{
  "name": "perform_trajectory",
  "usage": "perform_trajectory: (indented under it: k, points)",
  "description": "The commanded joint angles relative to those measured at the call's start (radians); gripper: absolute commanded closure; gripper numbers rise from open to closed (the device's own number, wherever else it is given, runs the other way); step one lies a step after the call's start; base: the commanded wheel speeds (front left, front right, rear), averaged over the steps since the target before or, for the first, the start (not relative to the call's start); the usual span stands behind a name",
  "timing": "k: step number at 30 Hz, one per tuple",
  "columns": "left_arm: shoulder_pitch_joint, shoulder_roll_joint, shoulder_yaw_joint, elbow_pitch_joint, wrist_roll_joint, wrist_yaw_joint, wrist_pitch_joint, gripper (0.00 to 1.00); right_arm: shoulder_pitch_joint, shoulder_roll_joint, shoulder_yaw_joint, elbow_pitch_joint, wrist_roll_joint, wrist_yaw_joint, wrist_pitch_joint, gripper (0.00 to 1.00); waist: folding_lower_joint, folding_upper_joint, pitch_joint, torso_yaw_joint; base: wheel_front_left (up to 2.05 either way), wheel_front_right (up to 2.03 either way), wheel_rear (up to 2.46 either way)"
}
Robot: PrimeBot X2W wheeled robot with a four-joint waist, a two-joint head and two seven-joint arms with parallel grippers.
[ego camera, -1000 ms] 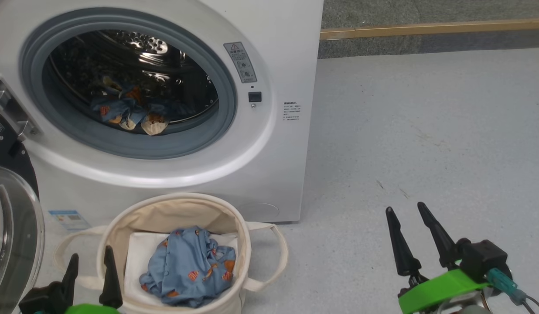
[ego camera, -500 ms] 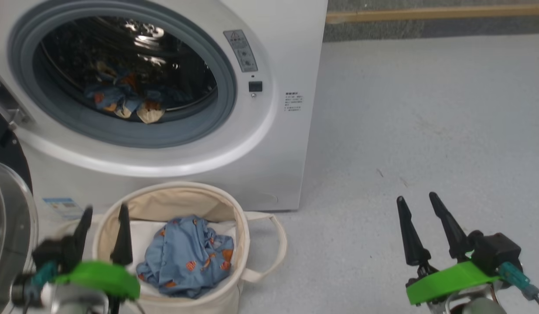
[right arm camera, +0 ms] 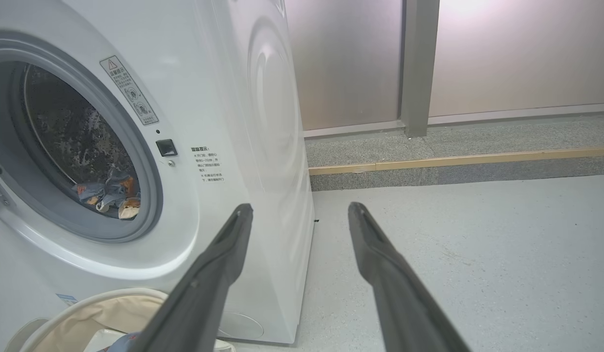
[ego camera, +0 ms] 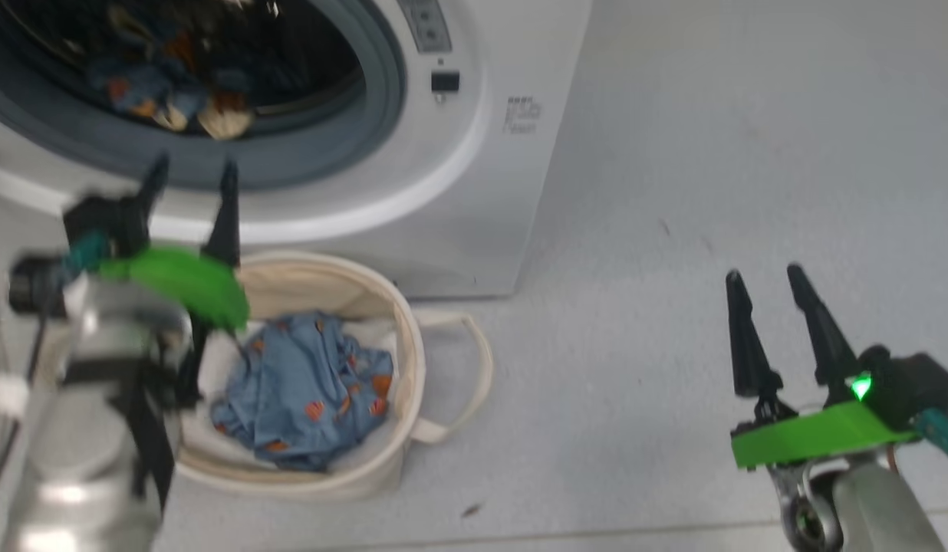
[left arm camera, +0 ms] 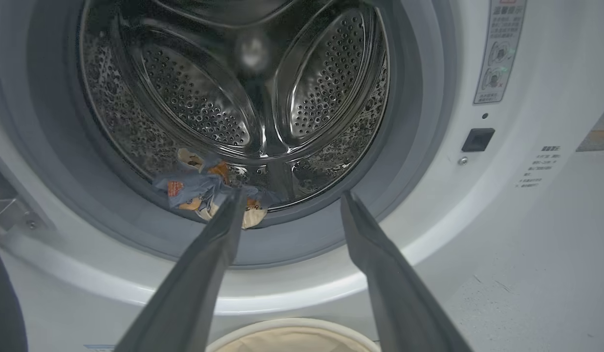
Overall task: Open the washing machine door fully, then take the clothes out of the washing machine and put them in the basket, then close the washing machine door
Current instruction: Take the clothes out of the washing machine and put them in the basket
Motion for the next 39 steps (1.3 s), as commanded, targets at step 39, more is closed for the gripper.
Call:
perform_trajectory:
  k: [39]
  points:
    - [-1.107, 0.129, -0.221, 0.804, 0.334, 0.271, 0.35, 0.0, -0.208, 0.017, 0.052, -0.118, 0.054, 0.001, -0.012, 0.0, 0.0, -0.0001, 0.527, -0.155, 0.0, 0.0, 0.0]
